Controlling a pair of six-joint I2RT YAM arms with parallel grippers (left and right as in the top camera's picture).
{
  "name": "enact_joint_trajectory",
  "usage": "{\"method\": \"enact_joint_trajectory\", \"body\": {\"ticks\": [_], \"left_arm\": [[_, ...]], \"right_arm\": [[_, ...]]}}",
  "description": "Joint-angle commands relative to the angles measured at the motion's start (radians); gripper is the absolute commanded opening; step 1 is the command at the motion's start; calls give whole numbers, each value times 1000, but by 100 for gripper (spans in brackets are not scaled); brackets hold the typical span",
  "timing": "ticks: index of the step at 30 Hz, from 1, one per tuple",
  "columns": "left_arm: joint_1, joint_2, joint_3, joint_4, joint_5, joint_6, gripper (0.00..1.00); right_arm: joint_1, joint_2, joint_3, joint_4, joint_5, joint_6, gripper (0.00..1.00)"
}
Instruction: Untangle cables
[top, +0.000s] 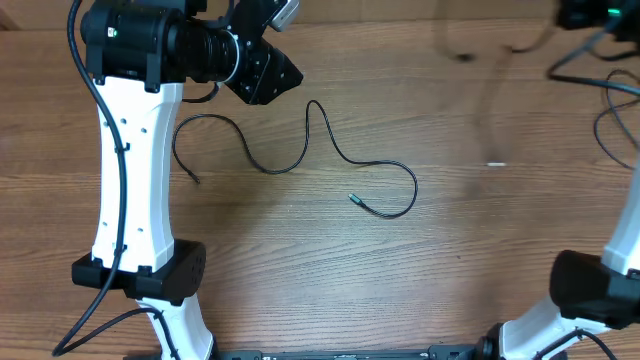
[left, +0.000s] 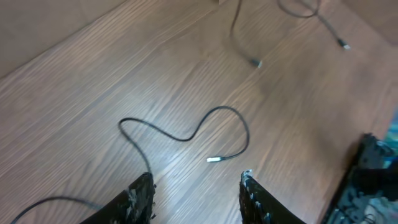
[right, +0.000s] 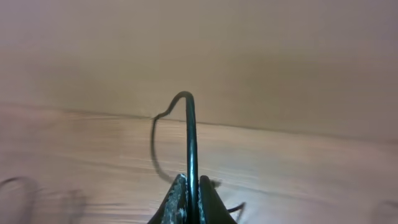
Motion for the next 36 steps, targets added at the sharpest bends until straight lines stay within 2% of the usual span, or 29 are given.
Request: {"method": "enact_joint_trajectory", "body": {"ticks": [1, 8, 15, 22, 25, 27, 36], "left_arm": [[-5, -1, 16, 1, 88, 19, 45], [-32, 0, 16, -6, 89, 19, 44], [-69, 0, 16, -15, 89, 19, 45], [-110, 0, 16, -19, 89, 0, 44], [-124, 0, 16, -19, 89, -2, 44], [-133, 0, 16, -19, 89, -8, 44], [-156, 0, 16, -19, 89, -8, 45]], "right_arm": [[-106, -34, 25, -12, 111, -125, 4], [-283, -15, 24, -14, 114, -289, 4], [-440, 78, -19, -34, 132, -428, 4], [-541, 232, -23, -44, 120, -449, 4], [-569, 283, -23, -21, 125, -414, 4], [-586, 310, -23, 15, 177, -320, 4], [-632, 348, -23, 108, 544, 2, 4]]}}
